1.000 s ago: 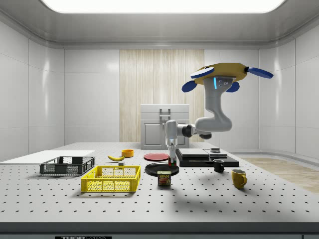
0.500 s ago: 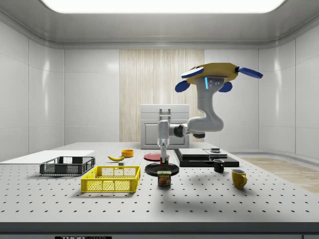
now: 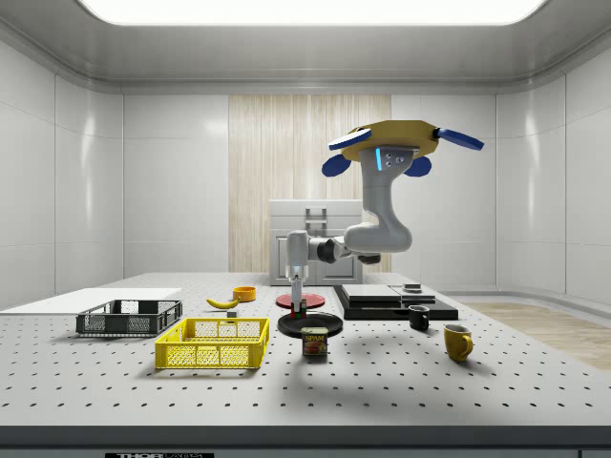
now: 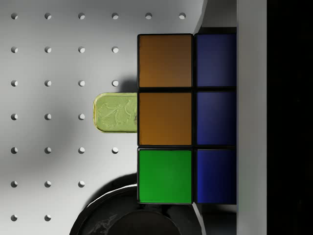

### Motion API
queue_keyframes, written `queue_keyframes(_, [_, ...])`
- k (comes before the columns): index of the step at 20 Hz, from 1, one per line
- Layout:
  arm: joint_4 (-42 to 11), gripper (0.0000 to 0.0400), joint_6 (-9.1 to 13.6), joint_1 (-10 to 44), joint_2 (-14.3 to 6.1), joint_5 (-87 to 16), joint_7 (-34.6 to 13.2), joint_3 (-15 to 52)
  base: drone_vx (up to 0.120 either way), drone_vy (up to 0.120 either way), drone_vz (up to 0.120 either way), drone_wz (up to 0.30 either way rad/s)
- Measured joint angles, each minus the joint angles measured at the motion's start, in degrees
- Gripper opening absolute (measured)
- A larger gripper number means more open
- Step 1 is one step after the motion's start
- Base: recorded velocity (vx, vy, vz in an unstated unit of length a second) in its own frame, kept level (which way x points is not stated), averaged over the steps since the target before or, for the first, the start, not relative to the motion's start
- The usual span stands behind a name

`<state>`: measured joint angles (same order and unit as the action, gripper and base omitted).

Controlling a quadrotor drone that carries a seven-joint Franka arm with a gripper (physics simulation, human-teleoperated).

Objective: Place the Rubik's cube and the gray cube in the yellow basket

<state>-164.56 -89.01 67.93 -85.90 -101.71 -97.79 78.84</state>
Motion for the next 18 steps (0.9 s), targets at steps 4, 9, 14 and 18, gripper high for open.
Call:
queue_keyframes(4, [0.0, 0.0325, -0.3, 0.1, -0.3, 0.1, -0.1, 0.0, 0.120, 0.000, 0.000, 0.000])
queue_keyframes(9, [0.0, 0.0325, -0.7, 0.1, -0.7, 0.3, -0.1, 0.1, 0.120, 0.000, 0.000, 0.000])
queue_keyframes(14, [0.0, 0.0325, -1.0, 0.2, -1.0, 0.4, -0.2, 0.2, 0.120, 0.000, 0.000, 0.000])
queue_keyframes(18, [0.0, 0.0325, -1.2, 0.3, -1.3, 0.5, -0.2, 0.2, 0.120, 0.000, 0.000, 0.000])
